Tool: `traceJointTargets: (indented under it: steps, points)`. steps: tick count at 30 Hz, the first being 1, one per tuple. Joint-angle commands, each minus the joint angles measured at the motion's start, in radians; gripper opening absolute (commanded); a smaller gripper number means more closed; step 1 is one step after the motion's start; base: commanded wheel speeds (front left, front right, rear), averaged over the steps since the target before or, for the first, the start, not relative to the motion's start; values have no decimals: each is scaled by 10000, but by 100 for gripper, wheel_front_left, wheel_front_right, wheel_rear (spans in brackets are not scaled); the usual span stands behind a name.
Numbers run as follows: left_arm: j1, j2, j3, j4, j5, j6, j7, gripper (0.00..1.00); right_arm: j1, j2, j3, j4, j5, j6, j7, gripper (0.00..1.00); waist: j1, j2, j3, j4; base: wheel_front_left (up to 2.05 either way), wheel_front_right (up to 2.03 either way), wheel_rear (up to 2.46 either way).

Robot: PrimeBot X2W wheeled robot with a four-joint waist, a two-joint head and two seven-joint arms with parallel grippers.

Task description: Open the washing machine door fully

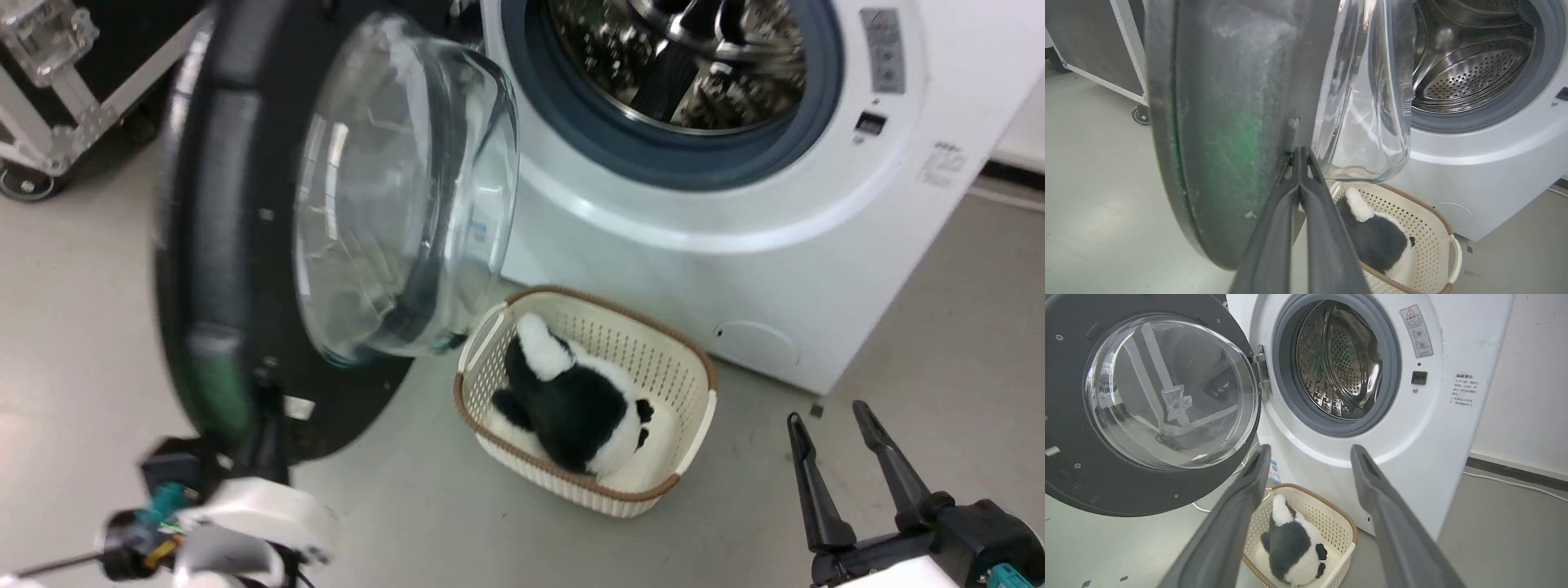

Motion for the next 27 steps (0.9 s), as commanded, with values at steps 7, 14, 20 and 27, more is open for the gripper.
traceJointTargets:
  steps: [7,14,20,27]
  points:
    - [-1081,1104,1240,866,-662,-211,37,0,-313,-63,73,-175,-513,6,-45,100,0,0,1235,171,0,0,0]
    - [-2251,2038,2158,2271,-1228,-488,-15,0,-714,-494,210,-298,-634,6,-40,100,0,0,2261,-34,0,0,0]
    - [-3373,2651,2540,3653,-1465,-638,-103,0,-914,-768,180,-461,-655,6,33,100,0,0,2849,-112,0,0,0]
    - [-4487,3249,2835,5269,-1568,-846,-792,0,-1026,-884,216,-464,-618,6,57,100,0,0,3026,-215,0,0,0]
